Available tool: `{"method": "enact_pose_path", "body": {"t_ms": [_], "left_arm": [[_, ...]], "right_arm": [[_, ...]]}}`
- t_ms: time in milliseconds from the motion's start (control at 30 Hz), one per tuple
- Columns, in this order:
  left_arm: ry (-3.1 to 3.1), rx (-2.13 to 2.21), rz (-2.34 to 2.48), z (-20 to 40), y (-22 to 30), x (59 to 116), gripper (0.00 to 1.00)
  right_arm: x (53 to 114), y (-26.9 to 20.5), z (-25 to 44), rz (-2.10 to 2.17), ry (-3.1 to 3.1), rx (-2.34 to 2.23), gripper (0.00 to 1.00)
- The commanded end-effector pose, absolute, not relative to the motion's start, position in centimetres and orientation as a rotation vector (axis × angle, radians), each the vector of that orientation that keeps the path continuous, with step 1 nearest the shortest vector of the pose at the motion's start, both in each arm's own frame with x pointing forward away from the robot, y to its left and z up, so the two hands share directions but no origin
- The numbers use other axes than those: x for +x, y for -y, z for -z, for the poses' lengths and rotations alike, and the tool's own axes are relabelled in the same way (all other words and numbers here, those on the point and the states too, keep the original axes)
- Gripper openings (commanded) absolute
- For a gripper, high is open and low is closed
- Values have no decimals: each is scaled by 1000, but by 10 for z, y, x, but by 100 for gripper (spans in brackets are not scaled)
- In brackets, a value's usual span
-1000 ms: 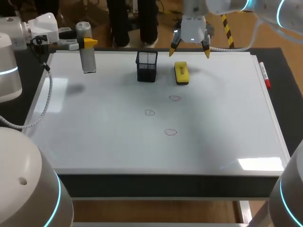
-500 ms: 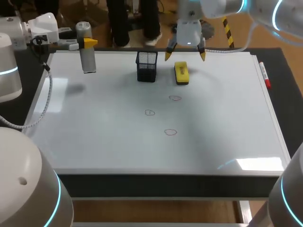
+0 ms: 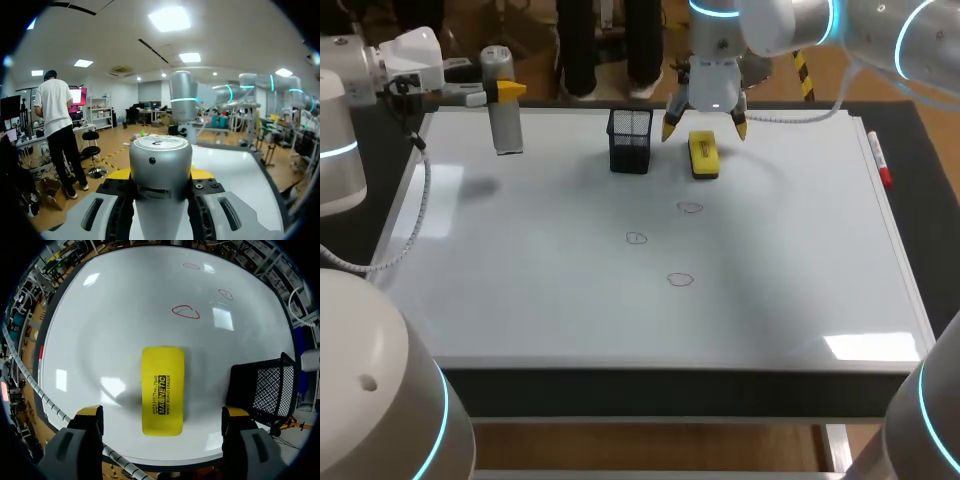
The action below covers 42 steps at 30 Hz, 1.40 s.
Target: Pick up the inspection probe, press it on each red-marked spot on the whiteboard one by one, put down the probe, pick up the eraser, and wipe off all the red marks.
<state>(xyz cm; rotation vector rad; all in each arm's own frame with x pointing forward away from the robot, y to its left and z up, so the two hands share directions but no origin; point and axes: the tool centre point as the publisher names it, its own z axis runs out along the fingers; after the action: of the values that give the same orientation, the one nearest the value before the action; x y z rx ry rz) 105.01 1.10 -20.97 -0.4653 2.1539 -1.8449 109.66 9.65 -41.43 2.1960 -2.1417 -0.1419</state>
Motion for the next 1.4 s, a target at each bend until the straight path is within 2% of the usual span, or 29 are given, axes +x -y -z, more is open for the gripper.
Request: {"method": "enact_pose_path", "body": {"t_ms": [33,800,833,867,900,933,967,1000,1400], "left_arm": [[-2151,-465,1845,209,-11,1050,0],[-2151,-465,1845,209,-11,1050,0],[-2151,-465,1845,209,-11,1050,0],[-2151,-465,1845,209,-11,1050,0],[-2151,-465,1845,209,-11,1050,0],[-2151,-465,1845,209,-11,1050,0],[-2151,-465,1845,209,-11,1050,0],[-2151,-465,1845,209,-11,1050,0],[-2151,-465,1845,209,-11,1050,0]], "right_arm": [[1093,-96,418,141,2140,2203,100],[1078,-97,427,178,2128,2191,100],[1078,-97,428,180,2127,2191,96],[1078,-97,428,181,2128,2189,76],[1078,-97,428,182,2130,2188,46],[1077,-98,428,183,2132,2187,32],[1077,-98,427,182,2134,2187,7],[1076,-98,426,181,2136,2187,0],[1071,-79,398,164,2330,2029,0]]}}
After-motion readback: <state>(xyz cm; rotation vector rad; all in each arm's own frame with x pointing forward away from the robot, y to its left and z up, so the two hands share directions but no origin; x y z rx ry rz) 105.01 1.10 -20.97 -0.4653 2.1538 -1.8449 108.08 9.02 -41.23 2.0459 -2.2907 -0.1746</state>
